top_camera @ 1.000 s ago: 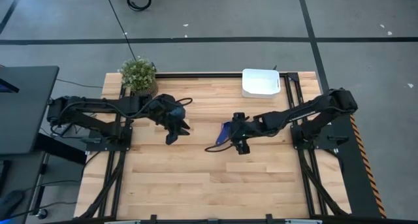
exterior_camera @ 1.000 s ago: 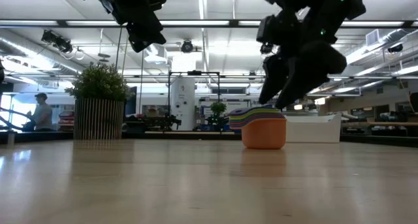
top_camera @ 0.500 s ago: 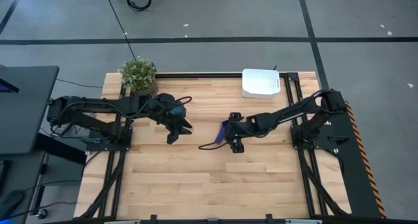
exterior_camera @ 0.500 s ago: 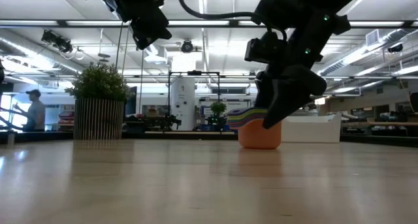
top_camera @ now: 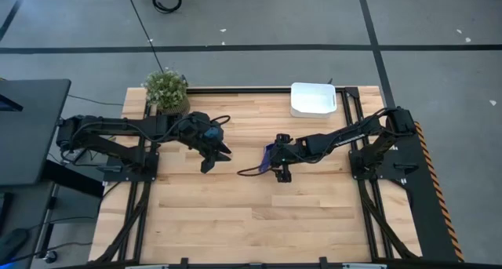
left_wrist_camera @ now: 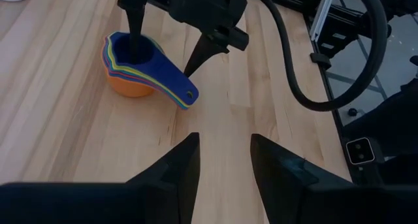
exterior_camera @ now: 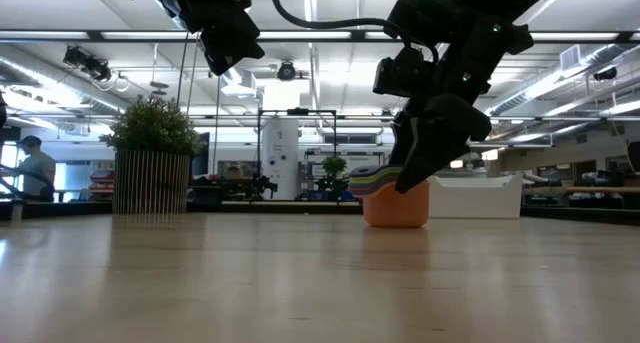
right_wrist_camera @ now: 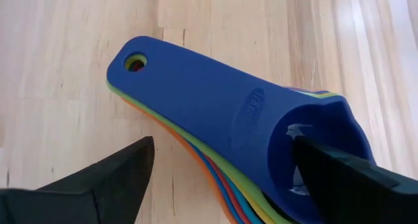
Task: Nest measuring cups in basket
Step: Put the nested measuring cups into the white bin
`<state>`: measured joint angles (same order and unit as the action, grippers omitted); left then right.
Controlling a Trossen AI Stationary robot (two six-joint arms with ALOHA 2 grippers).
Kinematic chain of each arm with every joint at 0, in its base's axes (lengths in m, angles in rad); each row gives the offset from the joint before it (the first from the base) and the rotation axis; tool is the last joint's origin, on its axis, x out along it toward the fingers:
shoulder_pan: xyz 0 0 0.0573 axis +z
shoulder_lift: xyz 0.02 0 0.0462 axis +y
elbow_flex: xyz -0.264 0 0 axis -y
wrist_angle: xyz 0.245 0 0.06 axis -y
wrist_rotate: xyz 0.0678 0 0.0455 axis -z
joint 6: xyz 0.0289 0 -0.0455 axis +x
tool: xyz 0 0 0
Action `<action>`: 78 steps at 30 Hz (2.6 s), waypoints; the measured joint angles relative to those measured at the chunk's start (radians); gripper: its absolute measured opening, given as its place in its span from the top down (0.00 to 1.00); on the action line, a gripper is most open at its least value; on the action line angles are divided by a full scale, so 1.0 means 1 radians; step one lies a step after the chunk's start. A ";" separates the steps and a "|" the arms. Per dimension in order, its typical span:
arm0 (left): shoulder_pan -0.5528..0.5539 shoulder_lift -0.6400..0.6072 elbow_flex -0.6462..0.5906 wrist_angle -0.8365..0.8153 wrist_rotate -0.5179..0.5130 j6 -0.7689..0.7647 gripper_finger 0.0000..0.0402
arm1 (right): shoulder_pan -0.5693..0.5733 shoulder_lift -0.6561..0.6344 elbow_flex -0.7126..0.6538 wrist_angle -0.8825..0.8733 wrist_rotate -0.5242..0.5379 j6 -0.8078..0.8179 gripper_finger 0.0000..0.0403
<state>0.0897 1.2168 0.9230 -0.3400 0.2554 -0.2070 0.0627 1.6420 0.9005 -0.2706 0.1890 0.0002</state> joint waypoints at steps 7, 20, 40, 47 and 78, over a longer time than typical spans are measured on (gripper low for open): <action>0.000 0.000 0.000 0.000 0.000 0.000 0.65 | -0.001 0.000 0.000 -0.002 0.006 -0.003 0.17; 0.000 0.000 0.000 0.000 0.000 0.000 0.65 | 0.000 -0.002 0.000 -0.036 0.026 -0.050 0.24; 0.000 0.000 0.000 0.000 0.000 0.000 0.65 | -0.001 0.000 -0.001 -0.044 0.032 -0.089 0.34; 0.000 0.000 -0.001 0.000 0.000 0.000 0.65 | -0.001 0.000 -0.001 -0.047 0.032 -0.090 0.40; 0.000 0.000 -0.001 0.000 0.000 0.000 0.65 | -0.001 0.001 -0.002 -0.035 0.024 -0.078 0.52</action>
<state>0.0895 1.2167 0.9222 -0.3397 0.2556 -0.2070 0.0620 1.6428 0.8989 -0.3055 0.2134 -0.0780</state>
